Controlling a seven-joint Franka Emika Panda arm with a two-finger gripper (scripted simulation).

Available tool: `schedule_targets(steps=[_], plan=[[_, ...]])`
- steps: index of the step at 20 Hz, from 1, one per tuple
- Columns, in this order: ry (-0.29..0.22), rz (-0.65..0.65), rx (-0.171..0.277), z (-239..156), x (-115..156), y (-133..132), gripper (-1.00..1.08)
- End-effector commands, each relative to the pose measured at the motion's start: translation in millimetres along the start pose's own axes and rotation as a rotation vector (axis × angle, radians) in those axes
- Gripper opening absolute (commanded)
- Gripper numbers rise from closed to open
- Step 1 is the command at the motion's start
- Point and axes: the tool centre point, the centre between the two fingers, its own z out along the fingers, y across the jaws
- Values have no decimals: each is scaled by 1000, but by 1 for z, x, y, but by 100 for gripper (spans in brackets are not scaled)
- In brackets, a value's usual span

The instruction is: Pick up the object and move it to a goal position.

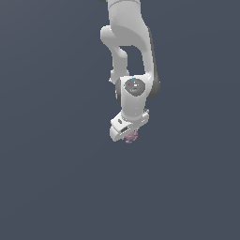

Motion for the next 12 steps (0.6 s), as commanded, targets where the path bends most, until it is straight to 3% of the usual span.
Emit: schedule_targets(steps=[1, 12], plan=[[1, 0, -1, -16, -10, -1, -100], [0, 0, 0, -97, -63, -7, -100]])
